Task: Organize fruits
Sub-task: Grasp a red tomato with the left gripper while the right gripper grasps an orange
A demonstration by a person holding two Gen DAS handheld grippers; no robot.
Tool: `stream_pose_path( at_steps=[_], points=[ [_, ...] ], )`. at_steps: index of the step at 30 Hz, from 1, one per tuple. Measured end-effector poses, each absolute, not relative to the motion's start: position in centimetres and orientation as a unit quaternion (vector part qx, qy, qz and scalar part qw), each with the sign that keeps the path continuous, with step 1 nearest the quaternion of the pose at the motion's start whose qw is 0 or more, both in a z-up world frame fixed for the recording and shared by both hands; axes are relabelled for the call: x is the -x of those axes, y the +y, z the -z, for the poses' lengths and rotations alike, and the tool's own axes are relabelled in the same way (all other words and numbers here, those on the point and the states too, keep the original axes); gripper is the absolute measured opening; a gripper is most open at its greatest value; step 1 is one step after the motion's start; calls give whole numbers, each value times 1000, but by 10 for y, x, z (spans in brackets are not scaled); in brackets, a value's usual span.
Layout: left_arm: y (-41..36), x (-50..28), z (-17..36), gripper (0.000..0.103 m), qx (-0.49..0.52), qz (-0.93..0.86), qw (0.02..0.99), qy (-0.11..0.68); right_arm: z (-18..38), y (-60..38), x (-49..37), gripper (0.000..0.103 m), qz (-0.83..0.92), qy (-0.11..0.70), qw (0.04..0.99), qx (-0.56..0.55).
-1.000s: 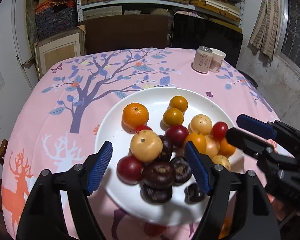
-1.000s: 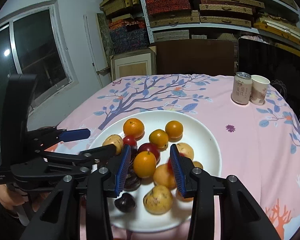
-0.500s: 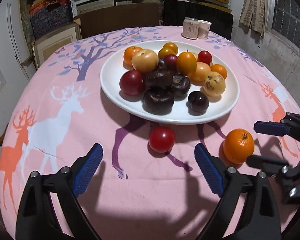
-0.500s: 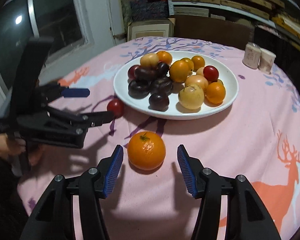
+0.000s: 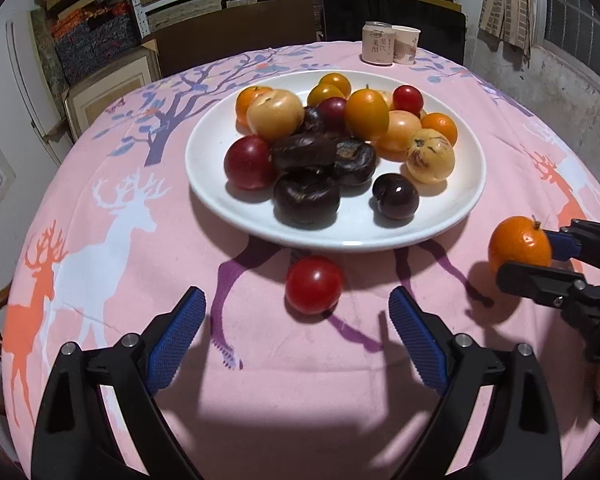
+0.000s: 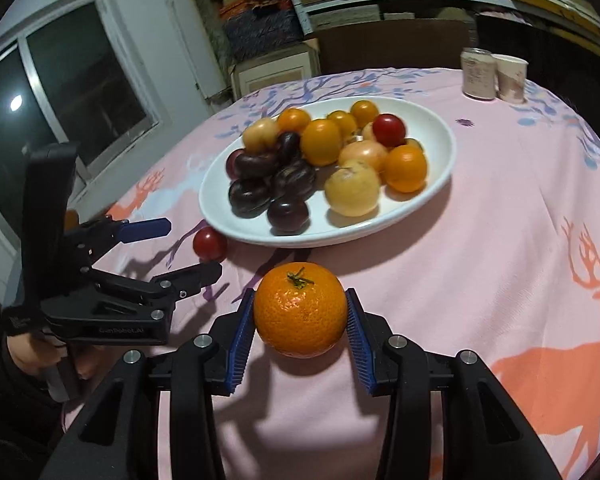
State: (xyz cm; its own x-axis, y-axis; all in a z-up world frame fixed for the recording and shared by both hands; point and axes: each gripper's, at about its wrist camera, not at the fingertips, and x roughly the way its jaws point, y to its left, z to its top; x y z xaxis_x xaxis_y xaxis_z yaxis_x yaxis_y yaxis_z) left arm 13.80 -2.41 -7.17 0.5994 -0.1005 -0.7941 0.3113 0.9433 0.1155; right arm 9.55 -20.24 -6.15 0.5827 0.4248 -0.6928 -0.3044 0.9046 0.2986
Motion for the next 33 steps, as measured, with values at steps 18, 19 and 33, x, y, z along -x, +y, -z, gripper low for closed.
stream_pose_path(
  at_steps=[18, 19, 33],
  points=[
    [-29, -140, 80, 30, -107, 136, 886, 430, 64, -209, -98, 44, -219, 406, 883, -92],
    [-30, -140, 80, 30, -110, 135, 886, 429, 64, -209, -98, 44, -218, 406, 883, -92],
    [-26, -136, 75, 29, -95, 143, 892, 419, 64, -211, -98, 44, -216, 404, 884, -98]
  ],
)
